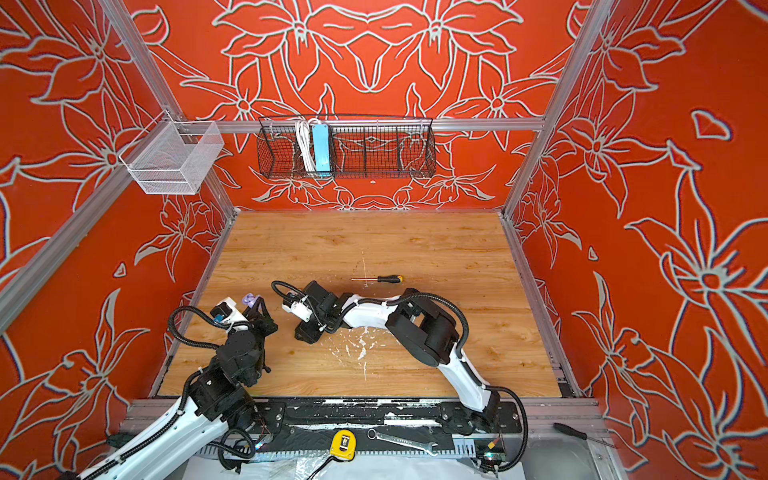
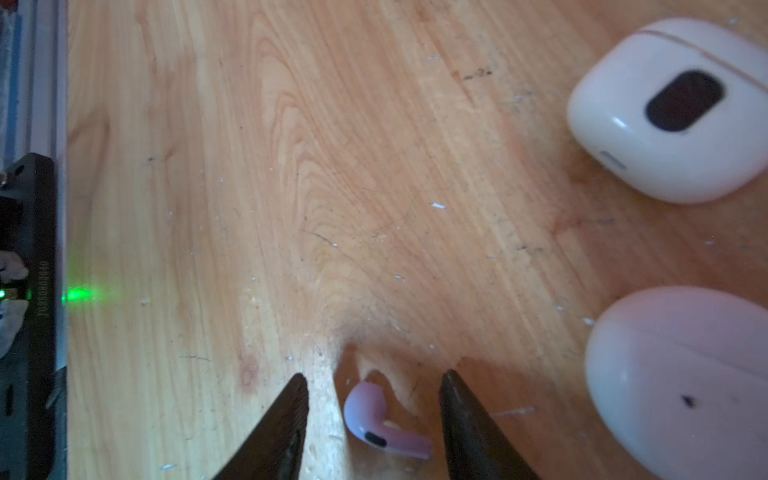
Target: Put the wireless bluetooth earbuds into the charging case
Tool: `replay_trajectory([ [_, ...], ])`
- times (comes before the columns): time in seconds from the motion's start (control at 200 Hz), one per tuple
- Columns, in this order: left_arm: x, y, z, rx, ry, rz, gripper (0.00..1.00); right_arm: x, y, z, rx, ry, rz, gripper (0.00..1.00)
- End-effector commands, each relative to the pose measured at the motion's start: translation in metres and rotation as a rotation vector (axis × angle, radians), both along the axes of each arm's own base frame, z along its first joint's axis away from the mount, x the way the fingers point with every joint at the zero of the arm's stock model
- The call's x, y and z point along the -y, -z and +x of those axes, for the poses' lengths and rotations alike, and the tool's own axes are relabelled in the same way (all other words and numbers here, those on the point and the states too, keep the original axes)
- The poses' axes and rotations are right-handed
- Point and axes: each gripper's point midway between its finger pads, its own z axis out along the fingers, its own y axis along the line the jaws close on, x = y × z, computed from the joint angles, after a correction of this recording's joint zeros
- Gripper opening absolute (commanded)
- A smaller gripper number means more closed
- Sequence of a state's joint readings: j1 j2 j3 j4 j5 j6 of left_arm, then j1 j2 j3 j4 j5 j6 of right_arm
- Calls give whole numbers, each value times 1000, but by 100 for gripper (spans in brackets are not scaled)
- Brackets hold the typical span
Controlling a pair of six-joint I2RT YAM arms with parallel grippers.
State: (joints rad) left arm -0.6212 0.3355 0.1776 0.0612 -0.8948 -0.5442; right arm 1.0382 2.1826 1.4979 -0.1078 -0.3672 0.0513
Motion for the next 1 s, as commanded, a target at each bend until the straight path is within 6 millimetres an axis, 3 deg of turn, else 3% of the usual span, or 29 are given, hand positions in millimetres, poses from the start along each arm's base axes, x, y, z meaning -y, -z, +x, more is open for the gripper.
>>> replay_trajectory([
  [0.0, -3, -10, 0, 31, -17, -26, 0, 4, 6, -11, -22, -39, -20, 49],
  [0.395, -1, -11, 0, 40, -3, -31, 0, 10, 2, -34, 42, 17, -43, 28],
  [0.611, -2, -10, -1, 40, -4, -37, 0, 16, 0, -16, 171, 148, -103, 30],
  [0.721, -4, -8, -2, 47, -17, -49, 0, 19, 1, -6, 201, 203, -105, 41],
  [0.996, -8, -12, -6, 83, -23, -75, 0, 6, 9, -8, 186, 201, -100, 42],
])
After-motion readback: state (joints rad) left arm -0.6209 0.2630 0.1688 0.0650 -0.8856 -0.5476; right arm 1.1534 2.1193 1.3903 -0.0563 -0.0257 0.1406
